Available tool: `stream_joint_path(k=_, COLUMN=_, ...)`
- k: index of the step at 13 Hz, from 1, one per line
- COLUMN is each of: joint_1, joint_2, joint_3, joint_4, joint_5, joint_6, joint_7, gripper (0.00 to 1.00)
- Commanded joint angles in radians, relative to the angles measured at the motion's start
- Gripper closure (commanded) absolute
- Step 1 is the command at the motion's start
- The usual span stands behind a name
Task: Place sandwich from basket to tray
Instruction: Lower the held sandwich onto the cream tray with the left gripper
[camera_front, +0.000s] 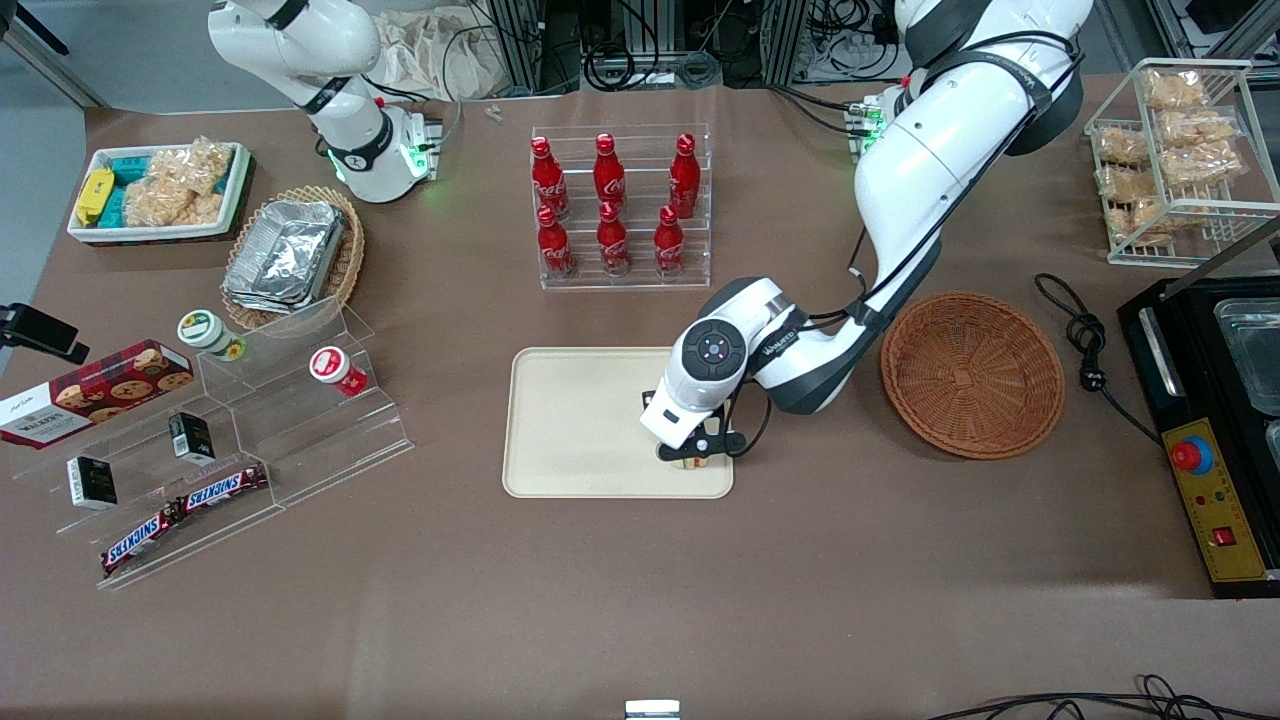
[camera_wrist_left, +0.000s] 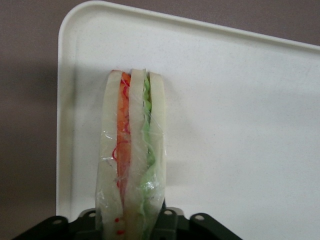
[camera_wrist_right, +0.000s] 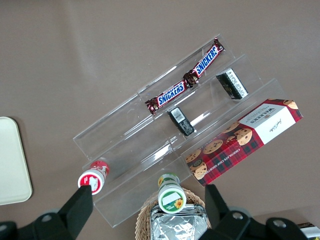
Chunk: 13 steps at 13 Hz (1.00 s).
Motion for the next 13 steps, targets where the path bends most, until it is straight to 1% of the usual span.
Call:
stream_joint_path(k=1, joint_1=-0.011, joint_2=0.014, joint_3=0.006, joint_4=0.028, joint_5=0.021, joint_6=-0.005, joint_7=-0.008, gripper=0.00)
stream_joint_path(k=13, joint_1=-0.011, joint_2=0.005, joint_3=0.006, joint_4=0.034, joint_5=0.021, joint_6=-0.012, joint_7=-0.017, gripper=0.00)
